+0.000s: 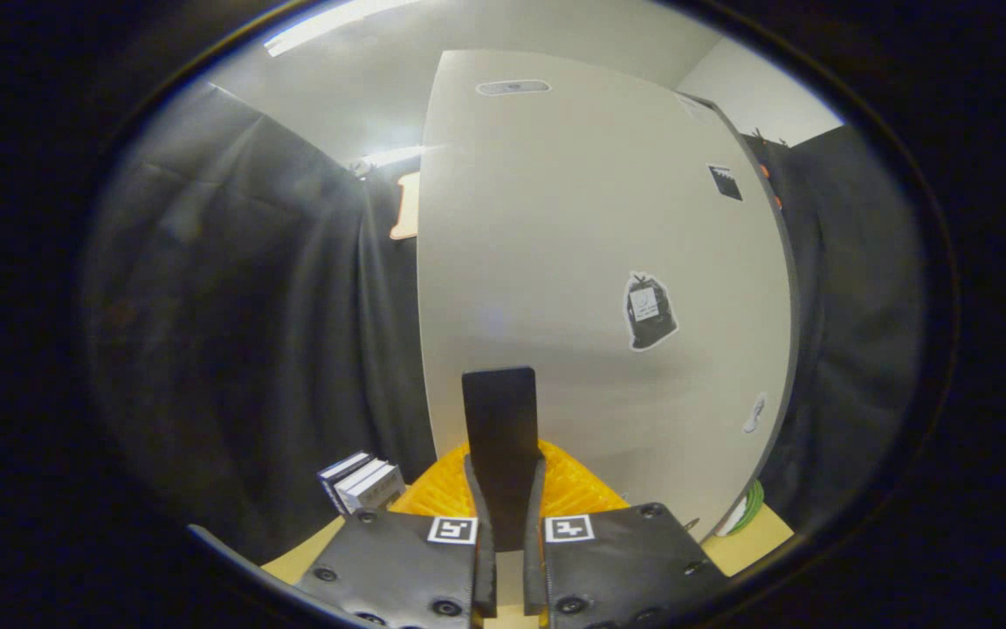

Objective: Open the shoe cabinet door, grab the shoes and put them into the shoe cabinet, then close the shoe cabinet door.

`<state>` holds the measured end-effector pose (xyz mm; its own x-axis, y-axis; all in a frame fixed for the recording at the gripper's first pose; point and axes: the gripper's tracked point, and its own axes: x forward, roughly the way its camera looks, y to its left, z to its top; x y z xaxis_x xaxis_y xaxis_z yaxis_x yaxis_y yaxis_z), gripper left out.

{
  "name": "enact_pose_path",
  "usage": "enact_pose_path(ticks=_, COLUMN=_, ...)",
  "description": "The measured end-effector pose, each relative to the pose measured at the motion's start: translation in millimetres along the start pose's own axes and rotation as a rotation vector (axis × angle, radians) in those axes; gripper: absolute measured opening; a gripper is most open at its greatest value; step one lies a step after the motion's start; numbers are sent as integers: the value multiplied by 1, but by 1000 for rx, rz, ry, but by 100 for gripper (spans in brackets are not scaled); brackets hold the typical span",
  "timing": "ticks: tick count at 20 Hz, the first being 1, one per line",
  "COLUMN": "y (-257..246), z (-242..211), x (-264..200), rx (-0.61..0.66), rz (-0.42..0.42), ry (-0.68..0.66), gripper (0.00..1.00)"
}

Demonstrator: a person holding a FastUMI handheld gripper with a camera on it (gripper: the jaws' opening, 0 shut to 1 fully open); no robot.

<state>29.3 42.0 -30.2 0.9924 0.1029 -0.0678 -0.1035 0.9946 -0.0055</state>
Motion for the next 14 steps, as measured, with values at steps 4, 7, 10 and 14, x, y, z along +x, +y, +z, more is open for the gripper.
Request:
enact_pose_path(ticks=4, y=-20, z=0, x=-42, rx=1, rz=71, ry=19, gripper=14)
enact_pose_path(ticks=7, y=-39, z=3, x=-70, rx=-7, rz=112, ry=25, gripper=14)
enact_pose_path(ticks=10, y=-60, z=4, x=-97, rx=-11, rz=123, ry=28, gripper=14)
enact_pose_path(ticks=14, y=-97, z=6, x=-131, rx=-27, rz=97, ry=38, gripper=14)
